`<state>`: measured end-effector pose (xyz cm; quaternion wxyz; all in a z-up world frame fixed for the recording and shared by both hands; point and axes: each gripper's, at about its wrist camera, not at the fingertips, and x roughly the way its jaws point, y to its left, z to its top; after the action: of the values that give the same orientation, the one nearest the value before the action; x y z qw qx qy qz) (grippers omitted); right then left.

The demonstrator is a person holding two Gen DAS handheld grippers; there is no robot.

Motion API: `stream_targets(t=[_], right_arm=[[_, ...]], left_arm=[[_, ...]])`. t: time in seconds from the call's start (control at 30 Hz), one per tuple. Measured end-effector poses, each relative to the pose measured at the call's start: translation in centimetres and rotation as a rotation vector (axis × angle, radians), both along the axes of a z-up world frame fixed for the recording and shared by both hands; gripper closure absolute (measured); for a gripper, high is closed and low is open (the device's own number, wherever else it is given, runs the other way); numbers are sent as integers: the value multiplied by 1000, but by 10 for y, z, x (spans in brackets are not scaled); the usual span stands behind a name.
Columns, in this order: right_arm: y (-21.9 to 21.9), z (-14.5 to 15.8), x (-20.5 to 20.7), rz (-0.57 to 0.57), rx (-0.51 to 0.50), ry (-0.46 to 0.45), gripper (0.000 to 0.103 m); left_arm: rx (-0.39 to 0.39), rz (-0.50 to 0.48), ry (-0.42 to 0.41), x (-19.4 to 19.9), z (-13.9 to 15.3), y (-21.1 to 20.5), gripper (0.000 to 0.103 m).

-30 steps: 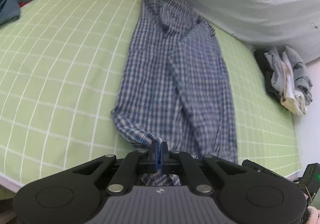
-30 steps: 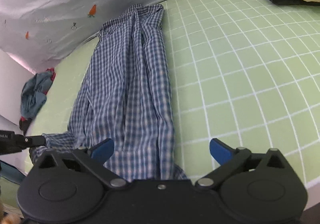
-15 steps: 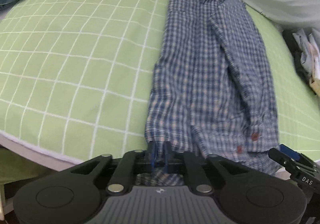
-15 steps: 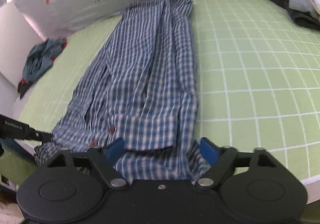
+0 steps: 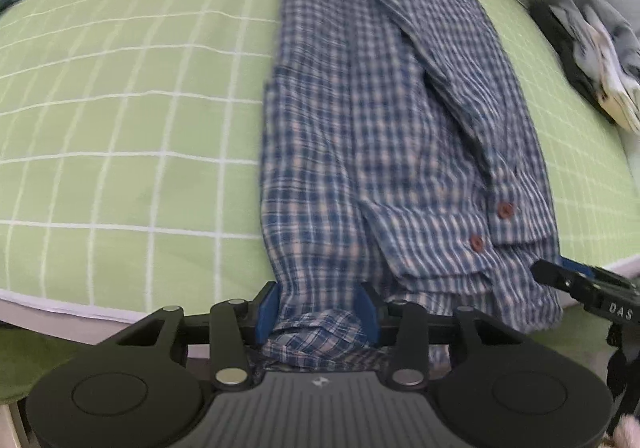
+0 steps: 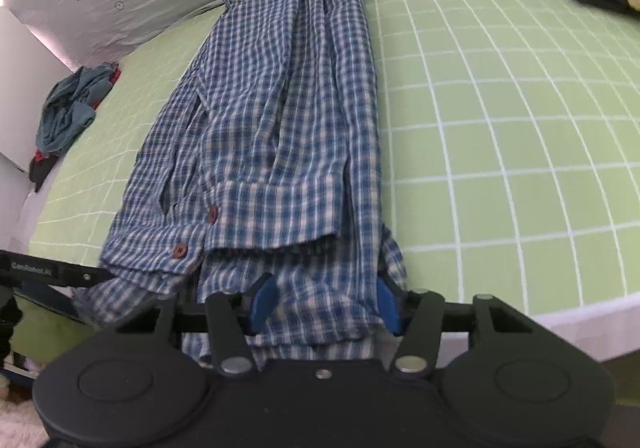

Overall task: Fold clothes
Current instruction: 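Lift the hem with both grippers and fold it toward the collar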

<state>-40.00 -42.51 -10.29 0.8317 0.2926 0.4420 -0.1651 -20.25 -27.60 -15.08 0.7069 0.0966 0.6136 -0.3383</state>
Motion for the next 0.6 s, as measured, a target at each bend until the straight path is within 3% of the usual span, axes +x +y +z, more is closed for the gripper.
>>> stream_targets(t=[0.03, 0.1, 0.17, 0.27, 0.37, 0.6], right_arm=[[-1, 1, 0, -2, 18, -11, 55], [-4, 2, 1, -5, 55, -34, 69], [-6, 4, 2, -9, 91, -56, 91], [-10, 7, 3, -14, 146, -90, 95], [-14, 9, 4, -19, 200, -124, 96], [-51, 32, 24, -102, 297, -324, 96]], left_arm=[[-1, -5, 10, 0, 0, 0, 67], [-11, -10, 48, 1, -3, 0, 92], [-31, -6, 84, 4, -5, 1, 95], [-62, -2, 89, 7, 5, 0, 98], [-151, 31, 108, 17, 23, 1, 98], [-335, 152, 78, 49, 72, -10, 98]])
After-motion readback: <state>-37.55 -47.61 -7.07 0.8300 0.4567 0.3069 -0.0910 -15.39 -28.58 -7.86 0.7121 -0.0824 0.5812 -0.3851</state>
